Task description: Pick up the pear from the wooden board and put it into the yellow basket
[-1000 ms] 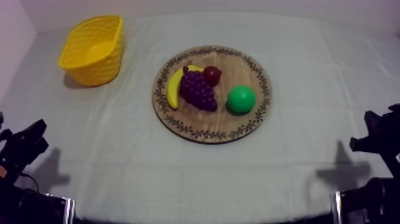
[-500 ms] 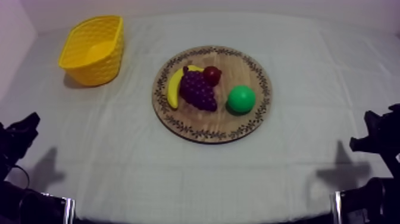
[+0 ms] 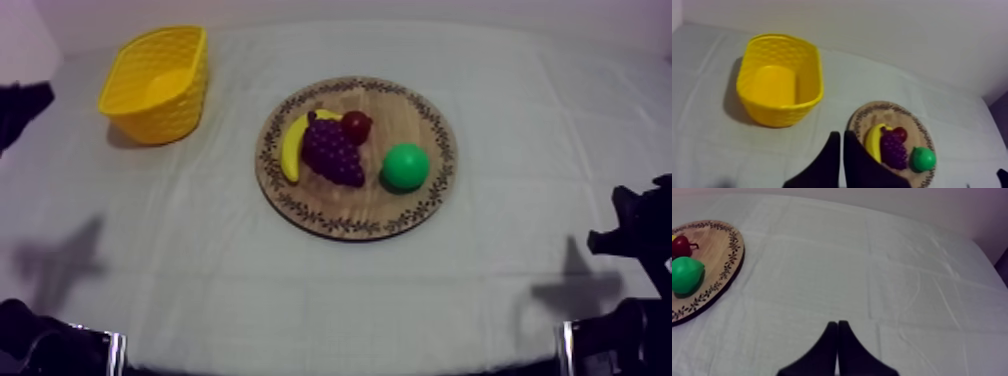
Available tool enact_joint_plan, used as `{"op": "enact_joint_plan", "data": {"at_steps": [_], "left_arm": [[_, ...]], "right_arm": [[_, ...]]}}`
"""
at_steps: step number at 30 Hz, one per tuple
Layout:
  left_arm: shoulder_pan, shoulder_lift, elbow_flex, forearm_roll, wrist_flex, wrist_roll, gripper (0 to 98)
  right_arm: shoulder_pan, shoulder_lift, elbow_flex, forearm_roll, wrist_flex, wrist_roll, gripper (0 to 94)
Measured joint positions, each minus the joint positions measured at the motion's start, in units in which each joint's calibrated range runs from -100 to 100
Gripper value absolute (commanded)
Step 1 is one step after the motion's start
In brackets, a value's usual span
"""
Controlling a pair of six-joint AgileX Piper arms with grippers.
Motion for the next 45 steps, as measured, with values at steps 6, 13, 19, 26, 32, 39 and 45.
{"op": "enact_joint_plan", "data": {"at_steps": [6, 13, 19, 26, 32, 39, 45], "left_arm": [[7.8, 13.2, -11.6, -3.39, 2.7, 4.6, 1.2], [17.6, 26.8, -23.4, -2.92, 4.1, 8.8, 1.2], [23.7, 38.7, -31.1, -1.75, 4.2, 10.2, 1.1], [27.3, 51.6, -38.2, 0.48, 4.4, 10.1, 1.1], [27.7, 63.0, -45.2, 2.37, 4.9, 9.0, 1.2], [26.1, 73.5, -47.2, 5.34, 1.5, 6.1, 6.0], [25.8, 77.3, -47.4, 6.23, 0.0, 5.2, 32.6]], "right_arm": [[0.0, 0.0, 0.0, 0.0, 0.0, 0.0, 0.3], [0.0, 0.0, 0.0, 0.0, 0.0, 0.0, 0.3], [0.0, 0.0, 0.0, 0.0, 0.1, 0.0, 0.3], [0.0, 0.0, 0.0, 0.0, 0.0, 0.0, 0.3], [0.0, 0.0, 0.0, 0.0, 0.0, 0.0, 0.3], [0.0, 0.0, 0.0, 0.0, 0.0, 0.0, 0.3], [0.0, 0.0, 0.0, 0.0, 0.0, 0.0, 0.3]]}}
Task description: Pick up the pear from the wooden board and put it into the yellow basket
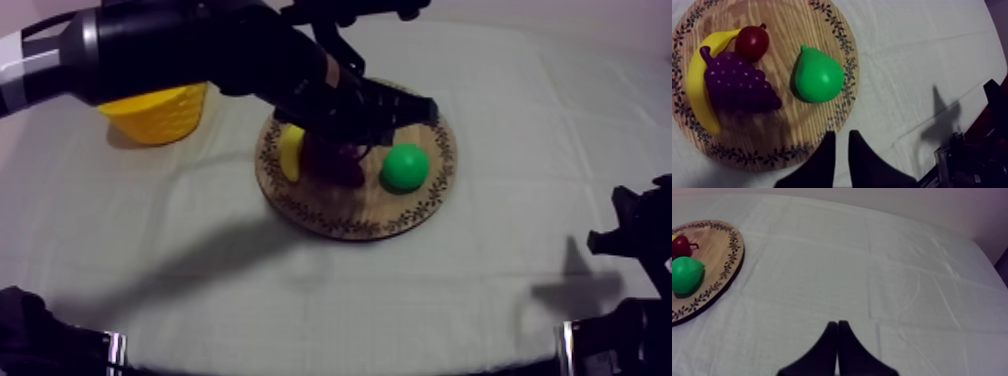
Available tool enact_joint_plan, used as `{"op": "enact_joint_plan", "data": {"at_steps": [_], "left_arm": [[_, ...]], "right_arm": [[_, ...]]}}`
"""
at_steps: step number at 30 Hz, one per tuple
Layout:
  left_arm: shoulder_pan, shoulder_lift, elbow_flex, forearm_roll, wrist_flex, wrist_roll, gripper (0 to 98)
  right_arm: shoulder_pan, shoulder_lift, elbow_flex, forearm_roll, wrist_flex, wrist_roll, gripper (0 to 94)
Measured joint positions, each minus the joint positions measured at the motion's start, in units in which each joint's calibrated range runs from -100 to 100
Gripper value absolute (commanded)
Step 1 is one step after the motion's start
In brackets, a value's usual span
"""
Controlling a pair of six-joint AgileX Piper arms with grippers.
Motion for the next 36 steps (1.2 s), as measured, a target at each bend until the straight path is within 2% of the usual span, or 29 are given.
{"op": "enact_joint_plan", "data": {"at_steps": [3, 4, 6, 8, 15, 22, 31, 36], "left_arm": [[0.0, 0.1, 0.2, 0.92, -1.7, -0.9, 67.8], [0.0, 0.1, 0.3, 1.35, -2.4, -1.2, 76.4], [0.0, -0.1, 0.7, 1.6, -3.2, -1.5, 87.0], [0.0, -0.4, 1.2, 1.55, -4.0, -1.1, 92.4], [0.1, -0.4, 2.3, 0.85, -4.4, -0.5, 95.6], [-0.6, 3.4, -0.8, 0.85, -1.0, 0.0, 94.8], [-2.0, 13.9, -13.3, 1.79, 9.2, 0.0, 93.9], [-2.8, 21.7, -22.9, 2.66, 18.0, 0.0, 91.8]], "right_arm": [[0.0, 0.0, 0.0, 0.0, 0.0, 0.0, 0.3], [0.0, 0.0, 0.0, 0.0, 0.0, 0.0, 0.3], [0.0, 0.0, 0.0, 0.0, 0.0, 0.0, 0.3], [0.0, 0.0, 0.0, 0.0, 0.0, 0.0, 0.3], [0.0, 0.0, 0.0, 0.0, 0.0, 0.0, 0.3], [0.0, 0.0, 0.0, 0.0, -0.1, 0.0, 0.3], [0.0, 0.0, 0.0, 0.0, 0.0, 0.0, 0.3], [0.0, 0.0, 0.0, 0.0, 0.0, 0.0, 0.3]]}}
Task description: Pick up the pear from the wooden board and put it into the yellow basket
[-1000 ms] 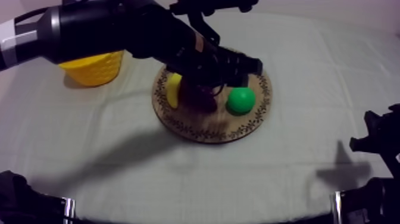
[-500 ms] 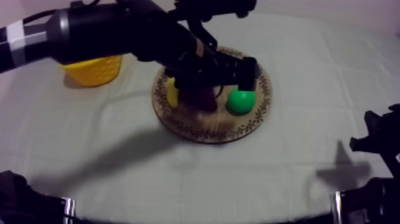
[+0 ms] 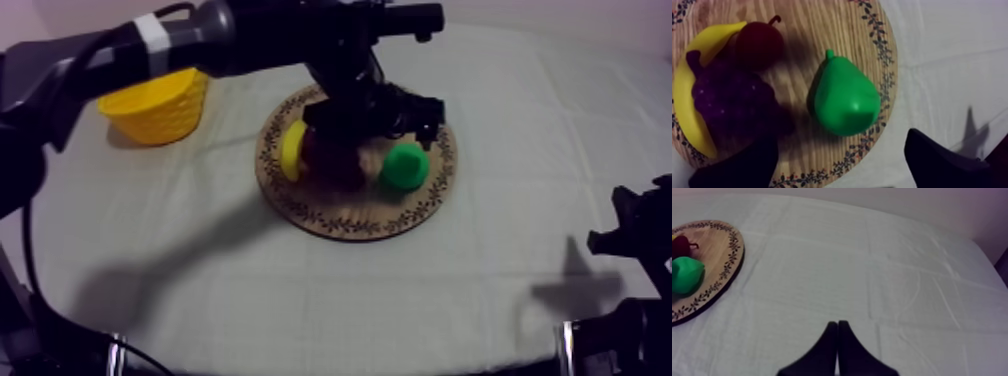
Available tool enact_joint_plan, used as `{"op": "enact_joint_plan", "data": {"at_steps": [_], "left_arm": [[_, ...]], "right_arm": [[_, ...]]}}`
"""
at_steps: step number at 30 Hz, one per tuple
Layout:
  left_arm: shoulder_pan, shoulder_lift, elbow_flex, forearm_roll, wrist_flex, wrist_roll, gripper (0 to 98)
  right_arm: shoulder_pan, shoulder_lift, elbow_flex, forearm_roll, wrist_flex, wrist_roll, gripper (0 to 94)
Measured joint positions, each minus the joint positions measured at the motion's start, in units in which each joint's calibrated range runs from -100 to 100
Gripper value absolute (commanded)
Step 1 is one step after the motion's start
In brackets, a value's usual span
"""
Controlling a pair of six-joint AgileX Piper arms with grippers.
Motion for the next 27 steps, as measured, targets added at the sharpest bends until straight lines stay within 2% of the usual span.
{"op": "enact_joint_plan", "data": {"at_steps": [9, 17, 21, 27], "left_arm": [[-0.2, 12.5, -17.5, 1.74, 15.0, 0.5, 83.8], [0.7, 21.0, -30.3, 2.13, 26.6, 1.2, 62.6], [1.1, 23.2, -34.1, 1.61, 30.1, 1.4, 57.9], [1.3, 22.3, -34.8, -0.37, 31.0, 1.6, 59.2]], "right_arm": [[0.0, 0.0, 0.0, 0.0, 0.0, 0.0, 0.3], [0.0, 0.0, 0.0, 0.0, 0.0, 0.0, 0.3], [0.0, 0.0, 0.0, 0.0, 0.0, 0.0, 0.3], [-0.1, 0.0, 0.0, 0.0, 0.0, 0.0, 0.3]]}}
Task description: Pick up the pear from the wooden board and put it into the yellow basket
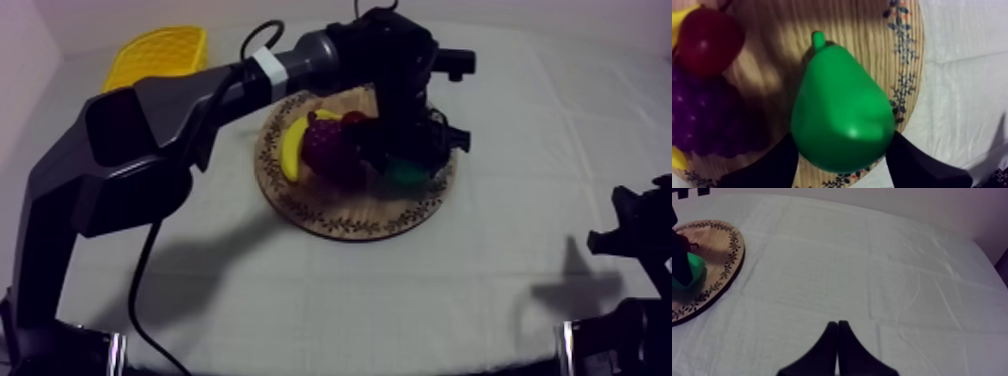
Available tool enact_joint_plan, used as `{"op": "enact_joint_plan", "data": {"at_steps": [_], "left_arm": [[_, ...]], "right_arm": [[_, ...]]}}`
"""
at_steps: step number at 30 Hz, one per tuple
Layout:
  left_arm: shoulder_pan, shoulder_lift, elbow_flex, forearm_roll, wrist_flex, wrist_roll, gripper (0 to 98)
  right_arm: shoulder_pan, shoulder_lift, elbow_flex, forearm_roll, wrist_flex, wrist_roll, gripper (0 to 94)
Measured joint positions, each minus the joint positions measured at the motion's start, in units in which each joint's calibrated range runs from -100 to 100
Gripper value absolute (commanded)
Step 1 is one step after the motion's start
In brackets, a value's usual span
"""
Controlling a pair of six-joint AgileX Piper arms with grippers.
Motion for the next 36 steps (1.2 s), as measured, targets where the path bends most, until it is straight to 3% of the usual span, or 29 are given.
{"op": "enact_joint_plan", "data": {"at_steps": [10, 21, 31, 36], "left_arm": [[-1.6, -12.6, 5.3, -6.14, 0.4, 1.4, 61.0], [-12.2, -31.5, 21.8, -11.59, 0.5, 1.0, 61.1], [-23.3, -34.8, 29.8, -14.41, 0.4, -0.2, 60.9], [-27.5, -32.0, 31.2, -14.88, 0.1, -0.2, 60.8]], "right_arm": [[0.0, 0.0, 0.0, 0.0, 0.0, 0.0, 0.3], [0.0, 0.0, 0.0, 0.0, 0.0, 0.0, 0.3], [0.0, 0.0, 0.0, 0.0, 0.0, 0.0, 0.3], [0.0, 0.0, 0.0, 0.0, 0.0, 0.0, 0.3]]}}
